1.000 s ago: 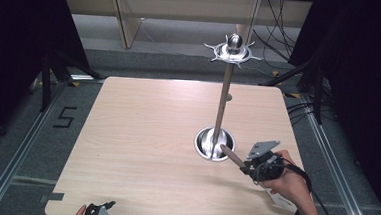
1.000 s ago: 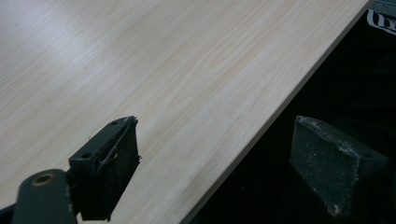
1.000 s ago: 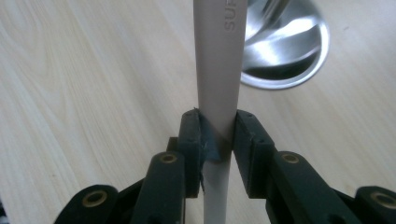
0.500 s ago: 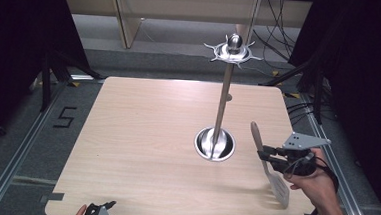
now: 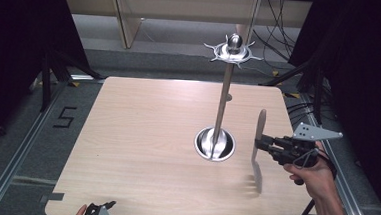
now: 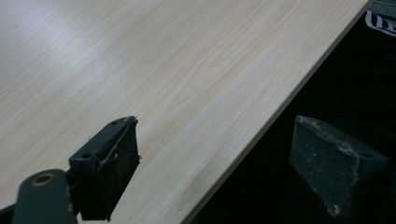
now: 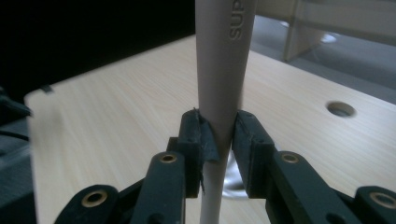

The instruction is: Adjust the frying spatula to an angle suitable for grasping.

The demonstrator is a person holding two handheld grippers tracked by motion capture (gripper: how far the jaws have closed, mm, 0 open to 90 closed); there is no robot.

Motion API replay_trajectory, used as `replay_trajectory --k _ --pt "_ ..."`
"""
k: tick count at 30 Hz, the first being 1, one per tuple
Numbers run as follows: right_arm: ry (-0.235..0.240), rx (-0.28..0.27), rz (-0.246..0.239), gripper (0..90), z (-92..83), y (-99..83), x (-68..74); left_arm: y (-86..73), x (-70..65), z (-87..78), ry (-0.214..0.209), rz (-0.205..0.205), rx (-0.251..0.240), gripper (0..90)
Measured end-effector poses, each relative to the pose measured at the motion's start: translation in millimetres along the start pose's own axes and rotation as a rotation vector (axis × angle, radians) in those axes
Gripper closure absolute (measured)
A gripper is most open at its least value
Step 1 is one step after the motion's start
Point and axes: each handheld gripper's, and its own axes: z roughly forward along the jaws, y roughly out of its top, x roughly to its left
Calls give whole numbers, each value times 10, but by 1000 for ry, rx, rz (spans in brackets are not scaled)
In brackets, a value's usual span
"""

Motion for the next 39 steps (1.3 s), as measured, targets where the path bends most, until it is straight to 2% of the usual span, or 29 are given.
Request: replay_trajectory --k 1,3,7,9,10,12,14,15,17,18,19,20,22,23,31,35,37,39 --pt "27 -34 10 743 17 8 -17 0 0 -1 0 3 1 148" --pt "78 -45 64 743 39 35 -2 1 0 -5 1 1 3 148" --pt "91 -76 31 743 125 122 13 0 2 -6 1 3 4 148" --pt "96 -71 43 743 151 169 35 2 8 -28 -12 5 11 148" --pt "95 -83 25 743 174 192 24 1 9 -29 -11 6 13 148" --pt "59 -83 23 742 192 233 27 4 17 -36 -6 17 16 148" --pt "65 -76 22 742 208 271 8 2 10 -33 -11 6 9 148" --pt "71 -68 36 743 213 290 6 -1 -1 -21 -10 -13 -9 148" --pt "60 -68 33 743 224 331 -17 -5 -3 -10 -3 -21 -12 148" --pt "42 -63 30 743 221 352 -24 -5 -2 -1 10 -13 -8 147" --pt "39 -63 25 743 222 379 -37 -2 -1 -6 4 -3 0 148" --pt "24 -78 -2 743 226 406 -63 -1 2 -8 2 5 4 148" --pt "19 -56 26 743 208 463 -62 -1 8 -20 1 10 14 148" --pt "12 -61 18 743 205 491 -77 -4 0 -3 4 -2 1 148" --pt "-47 -81 -6 742 181 707 -132 -2 1 -6 1 2 4 148" --pt "-57 -85 -15 742 176 794 -146 -6 -2 1 9 -11 -5 148" --pt "-58 -80 -7 743 174 827 -150 -1 3 -9 1 7 7 147" --pt "-64 -79 -16 743 172 858 -164 -6 1 -1 3 -1 2 148"
